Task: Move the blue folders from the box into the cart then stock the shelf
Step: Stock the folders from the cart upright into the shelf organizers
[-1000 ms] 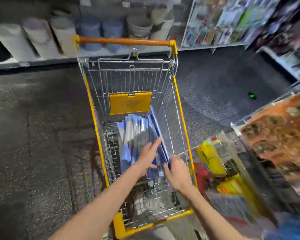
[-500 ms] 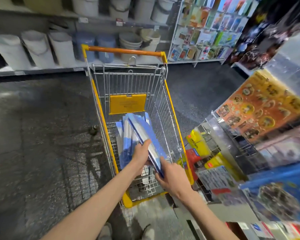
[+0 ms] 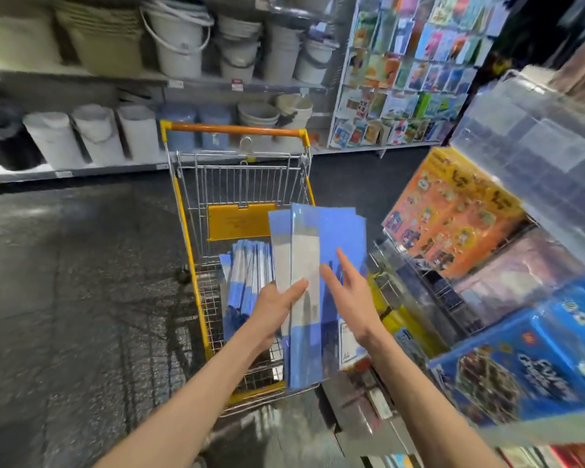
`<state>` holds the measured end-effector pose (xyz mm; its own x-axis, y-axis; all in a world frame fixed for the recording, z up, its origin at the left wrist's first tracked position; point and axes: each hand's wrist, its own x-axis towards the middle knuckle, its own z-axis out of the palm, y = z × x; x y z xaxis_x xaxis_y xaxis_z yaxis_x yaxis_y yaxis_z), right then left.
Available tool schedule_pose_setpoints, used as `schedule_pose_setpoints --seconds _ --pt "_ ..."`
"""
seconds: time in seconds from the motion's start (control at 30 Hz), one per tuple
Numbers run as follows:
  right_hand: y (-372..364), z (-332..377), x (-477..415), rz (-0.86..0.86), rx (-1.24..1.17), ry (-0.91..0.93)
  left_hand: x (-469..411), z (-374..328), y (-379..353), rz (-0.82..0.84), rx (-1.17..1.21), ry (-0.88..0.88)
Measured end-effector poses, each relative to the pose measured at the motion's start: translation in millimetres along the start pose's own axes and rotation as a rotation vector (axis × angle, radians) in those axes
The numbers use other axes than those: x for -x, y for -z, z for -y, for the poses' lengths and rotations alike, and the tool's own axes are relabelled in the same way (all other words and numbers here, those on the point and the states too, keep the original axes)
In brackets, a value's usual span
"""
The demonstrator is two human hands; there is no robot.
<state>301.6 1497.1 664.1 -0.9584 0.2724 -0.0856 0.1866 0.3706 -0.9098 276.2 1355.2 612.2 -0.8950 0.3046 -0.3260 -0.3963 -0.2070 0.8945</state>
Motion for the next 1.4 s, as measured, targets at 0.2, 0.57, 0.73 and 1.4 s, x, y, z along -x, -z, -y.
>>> schedule_pose_setpoints --seconds 0.2,0.57,0.73,1.4 --pt "18 6 1 0.045 -0.242 -0.062 17 -2 -20 0.130 -0.100 0.036" --pt "9 30 -4 0.140 -0.294 -0.043 22 -20 -25 0.146 -0.149 -0.029" --pt "8 45 -21 0.011 -0.098 -0.045 12 -34 -42 0.194 -0.350 -0.166" --pt "68 110 9 -0.461 -0.402 0.054 -89 -110 14 0.005 -0.213 -0.218"
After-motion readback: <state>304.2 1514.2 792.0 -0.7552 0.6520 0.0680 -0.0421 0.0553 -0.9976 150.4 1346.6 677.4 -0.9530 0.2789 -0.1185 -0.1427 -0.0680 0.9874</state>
